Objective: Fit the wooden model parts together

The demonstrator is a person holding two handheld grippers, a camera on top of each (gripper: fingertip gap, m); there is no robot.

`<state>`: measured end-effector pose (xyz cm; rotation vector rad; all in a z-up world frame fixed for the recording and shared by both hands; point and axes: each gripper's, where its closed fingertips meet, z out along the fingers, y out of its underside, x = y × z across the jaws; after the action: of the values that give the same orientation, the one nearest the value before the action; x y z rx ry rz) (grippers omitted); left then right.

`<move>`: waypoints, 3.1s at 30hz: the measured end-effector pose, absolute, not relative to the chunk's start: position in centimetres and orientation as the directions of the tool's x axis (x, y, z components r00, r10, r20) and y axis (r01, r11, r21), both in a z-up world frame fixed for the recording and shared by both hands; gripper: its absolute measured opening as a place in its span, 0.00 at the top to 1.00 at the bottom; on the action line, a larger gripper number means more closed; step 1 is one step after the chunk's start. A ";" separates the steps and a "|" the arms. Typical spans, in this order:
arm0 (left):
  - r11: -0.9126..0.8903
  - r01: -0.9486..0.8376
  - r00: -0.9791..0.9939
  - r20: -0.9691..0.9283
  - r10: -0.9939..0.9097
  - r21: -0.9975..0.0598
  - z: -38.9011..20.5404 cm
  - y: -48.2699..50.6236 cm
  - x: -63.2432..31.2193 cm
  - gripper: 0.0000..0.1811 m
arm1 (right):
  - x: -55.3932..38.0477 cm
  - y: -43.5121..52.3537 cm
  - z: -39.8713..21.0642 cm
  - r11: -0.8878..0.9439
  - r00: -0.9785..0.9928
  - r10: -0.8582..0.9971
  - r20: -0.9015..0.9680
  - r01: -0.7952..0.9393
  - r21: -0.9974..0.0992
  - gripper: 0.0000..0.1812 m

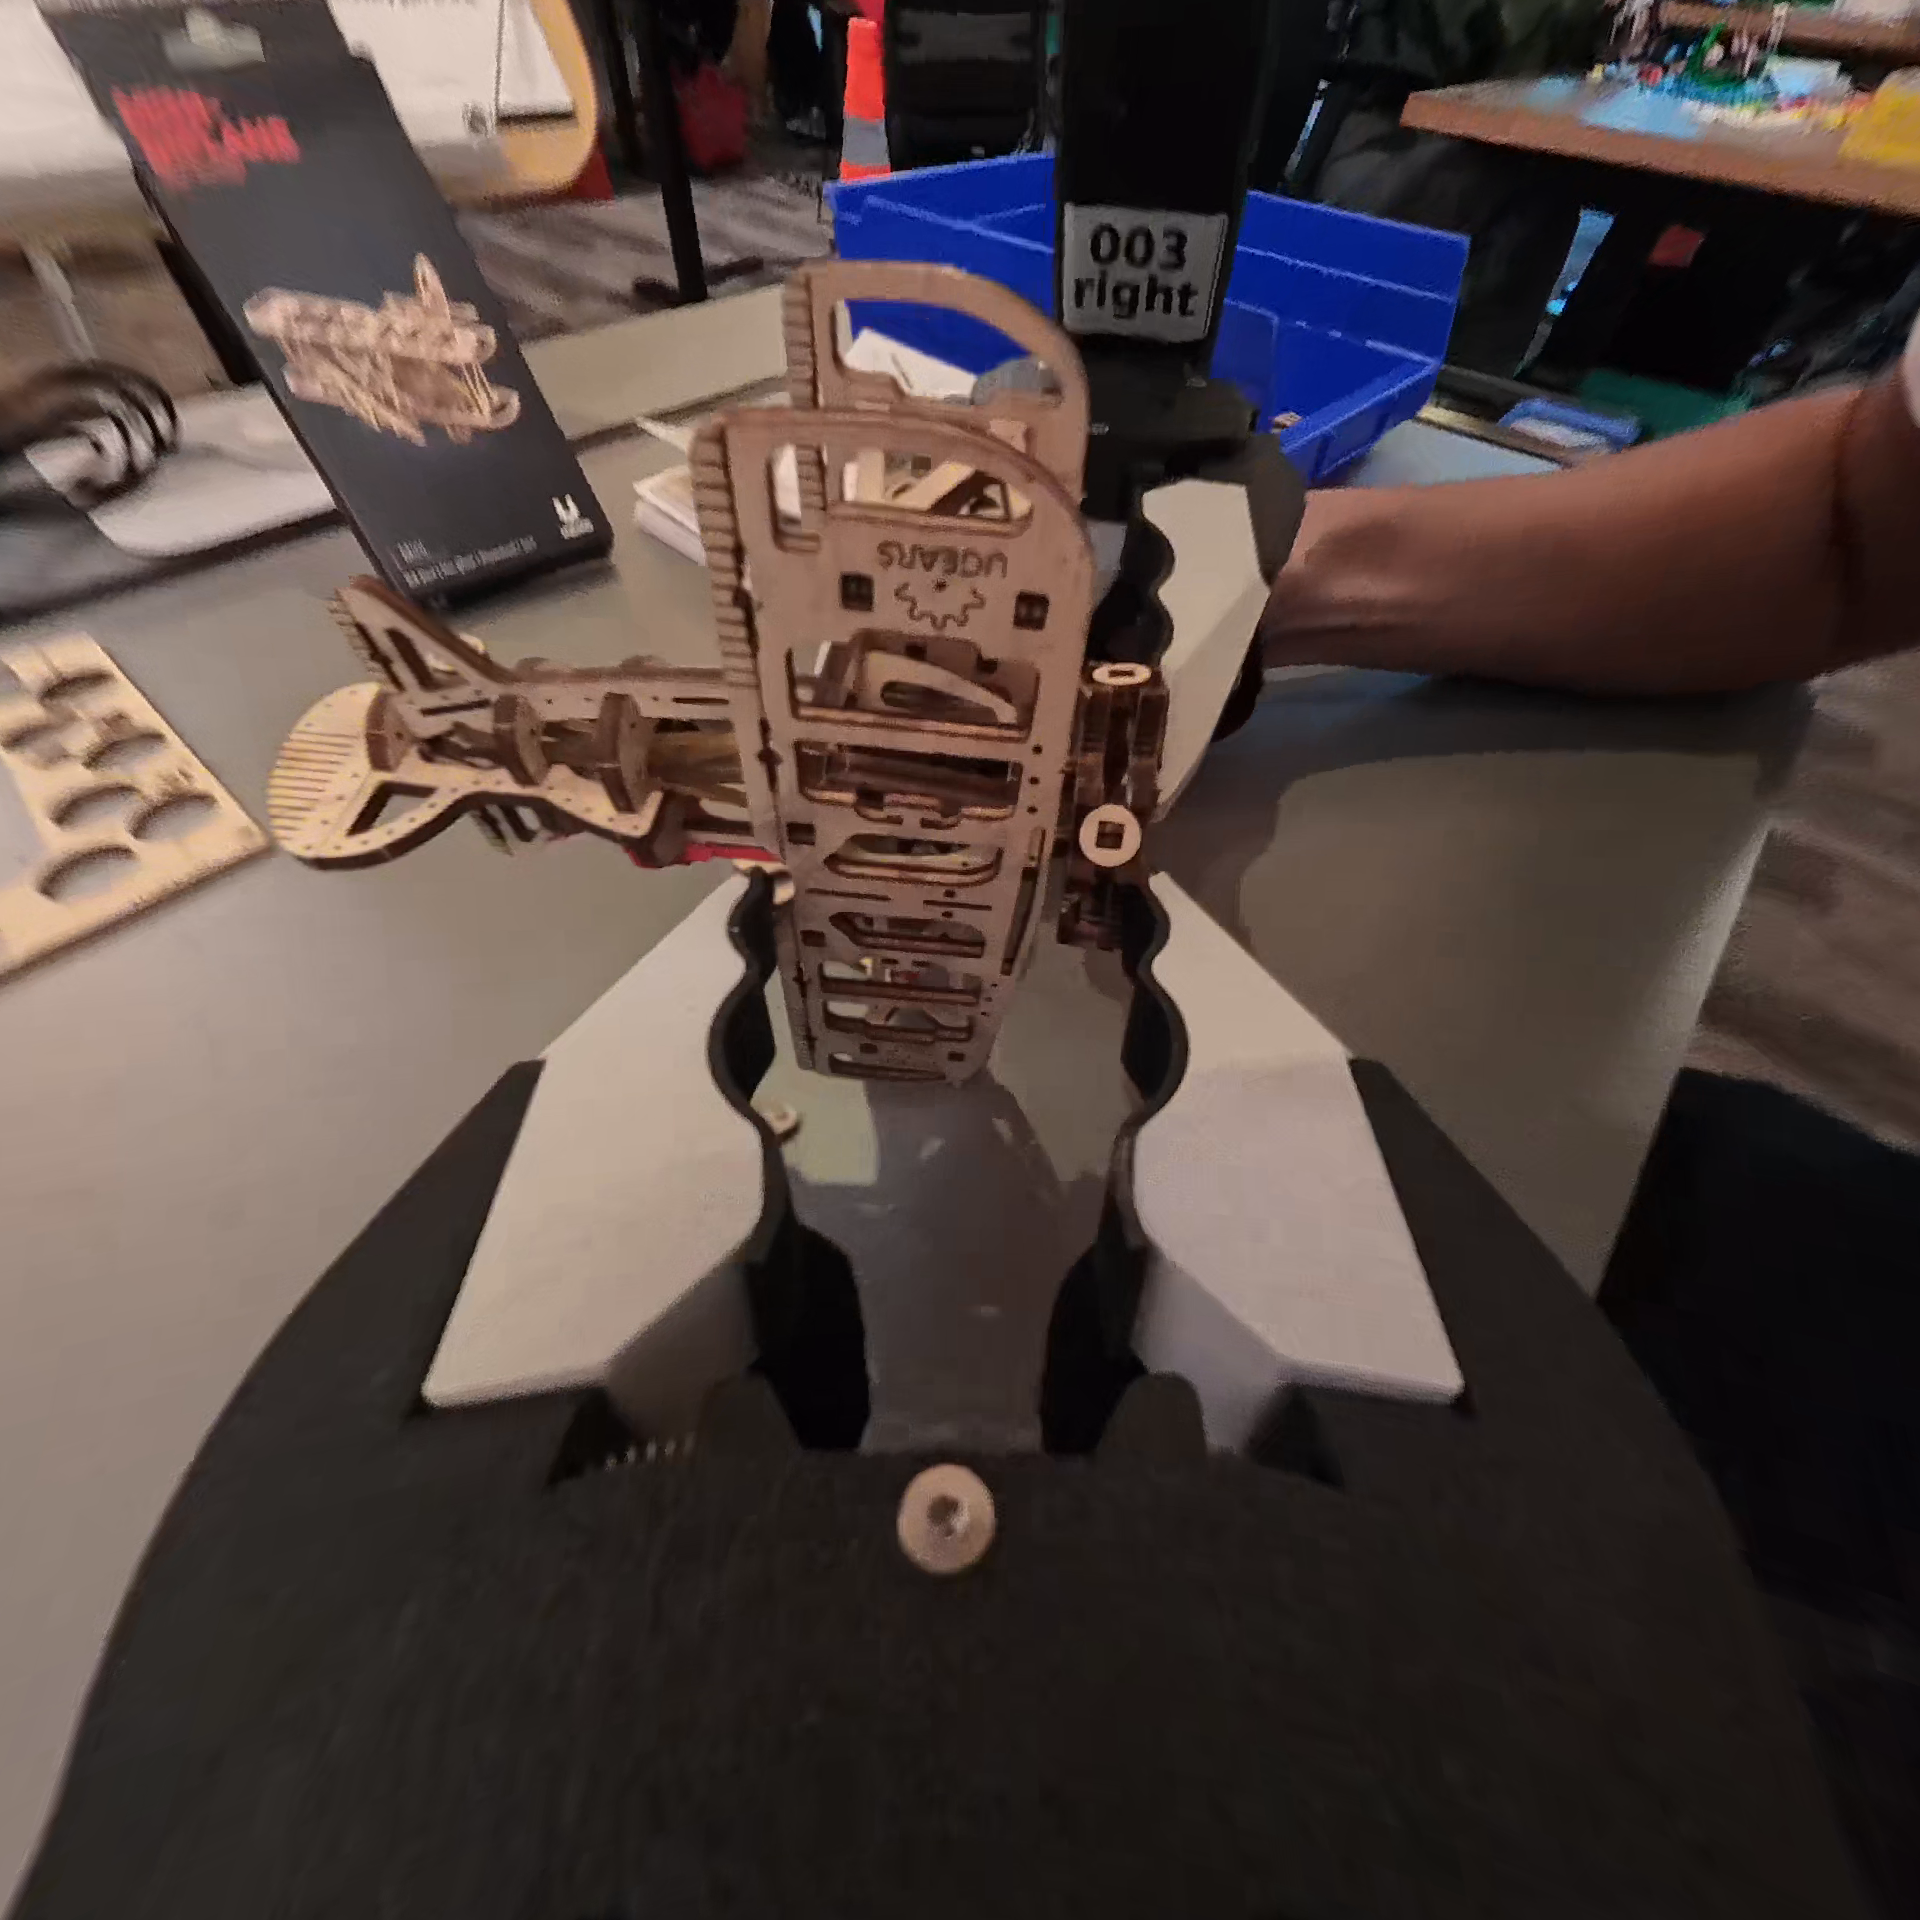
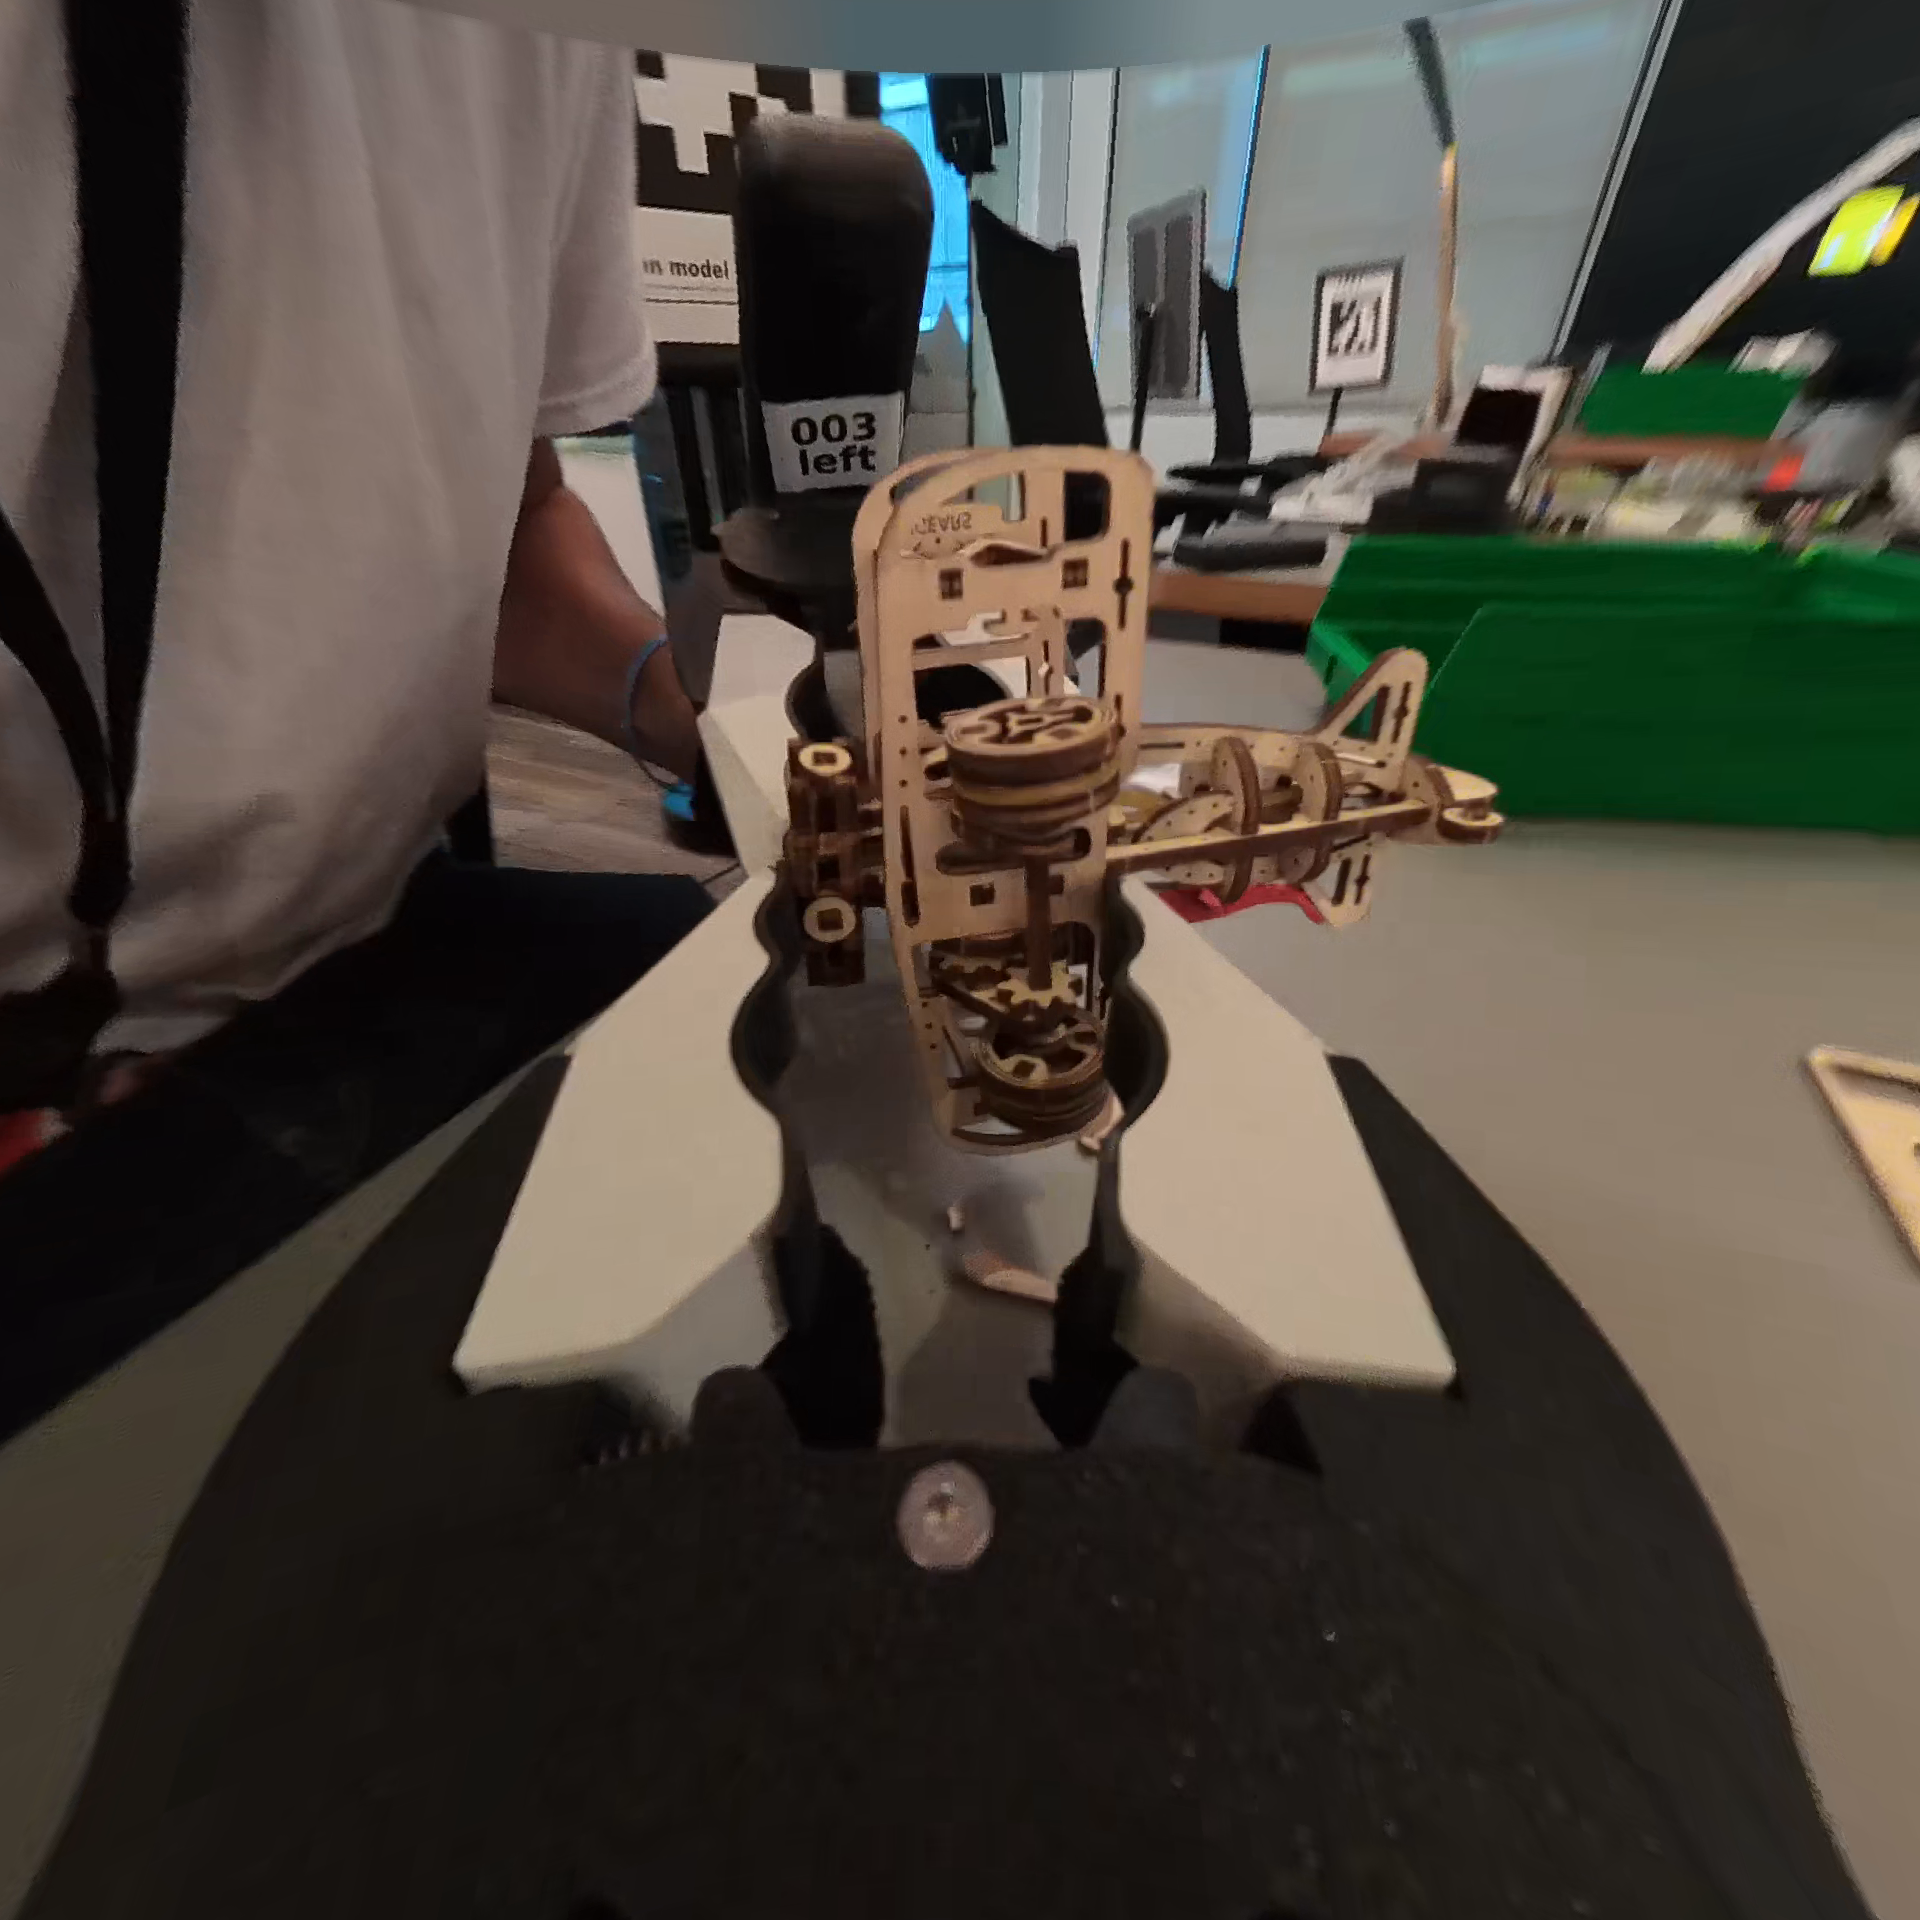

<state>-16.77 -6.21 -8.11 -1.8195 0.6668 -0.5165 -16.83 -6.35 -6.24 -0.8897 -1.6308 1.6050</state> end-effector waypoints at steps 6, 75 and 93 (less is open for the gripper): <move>-0.179 -0.269 0.727 -0.078 -0.682 -0.946 -7.9 -6.5 -16.8 0.65 | -16.7 -6.8 -6.2 0.063 -0.525 0.848 0.067 -0.024 -0.998 0.68; -0.259 -0.163 0.655 0.092 -0.750 -0.952 -8.8 -6.7 -16.5 0.64 | -17.0 -6.8 -6.2 -0.209 -0.523 0.814 -0.255 0.145 -0.967 0.68; -0.356 -0.314 0.741 0.007 -0.671 -0.880 -11.4 -6.7 -17.5 0.67 | -17.1 -6.7 -10.1 0.092 -0.467 0.883 -0.047 0.271 -0.958 0.66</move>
<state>-17.49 -6.73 -11.43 -1.9594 0.7507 -0.4571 -17.12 -6.66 -10.07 -1.1330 -1.8076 1.3917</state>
